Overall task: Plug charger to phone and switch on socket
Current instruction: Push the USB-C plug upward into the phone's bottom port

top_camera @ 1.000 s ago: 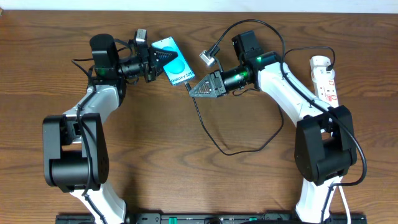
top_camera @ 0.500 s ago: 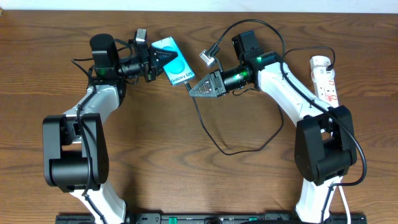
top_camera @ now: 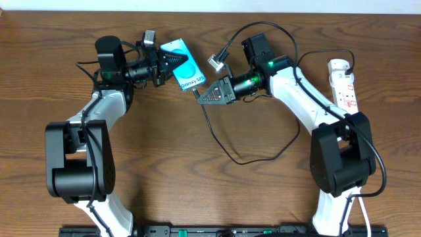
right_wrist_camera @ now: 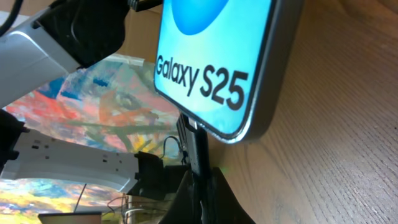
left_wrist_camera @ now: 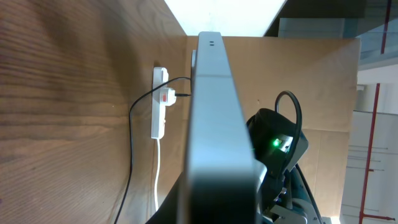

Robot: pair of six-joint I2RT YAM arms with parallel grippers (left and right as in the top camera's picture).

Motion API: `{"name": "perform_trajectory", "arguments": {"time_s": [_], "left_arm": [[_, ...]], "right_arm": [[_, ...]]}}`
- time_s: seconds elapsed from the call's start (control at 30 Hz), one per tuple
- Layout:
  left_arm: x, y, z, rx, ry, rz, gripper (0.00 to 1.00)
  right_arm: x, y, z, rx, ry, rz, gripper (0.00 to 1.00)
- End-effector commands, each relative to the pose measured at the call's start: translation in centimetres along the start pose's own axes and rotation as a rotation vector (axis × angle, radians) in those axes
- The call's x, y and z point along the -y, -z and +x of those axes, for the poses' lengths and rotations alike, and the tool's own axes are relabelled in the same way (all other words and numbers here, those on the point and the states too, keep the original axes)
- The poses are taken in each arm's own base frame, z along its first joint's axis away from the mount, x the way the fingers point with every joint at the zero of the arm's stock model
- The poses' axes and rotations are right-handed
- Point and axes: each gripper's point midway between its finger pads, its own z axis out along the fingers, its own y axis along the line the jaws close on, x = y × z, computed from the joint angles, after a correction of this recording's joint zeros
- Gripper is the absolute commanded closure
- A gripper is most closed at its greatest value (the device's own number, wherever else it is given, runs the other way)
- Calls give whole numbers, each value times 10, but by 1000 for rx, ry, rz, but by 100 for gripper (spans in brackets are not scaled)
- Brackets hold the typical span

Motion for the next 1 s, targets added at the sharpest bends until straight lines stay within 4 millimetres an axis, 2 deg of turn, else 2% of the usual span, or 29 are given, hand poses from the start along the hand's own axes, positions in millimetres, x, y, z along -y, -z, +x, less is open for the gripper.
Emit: {"name": "perform_trajectory", "arguments": {"time_s": [0.0,0.97], "left_arm": [[12,0,4,-14,-51,14,93],[13,0,6,-28,-77,19,93]], "right_arm": [[-1,-1,0,-2,-12,1,99],[-8,10,-5,18,-25,-59,99]]}}
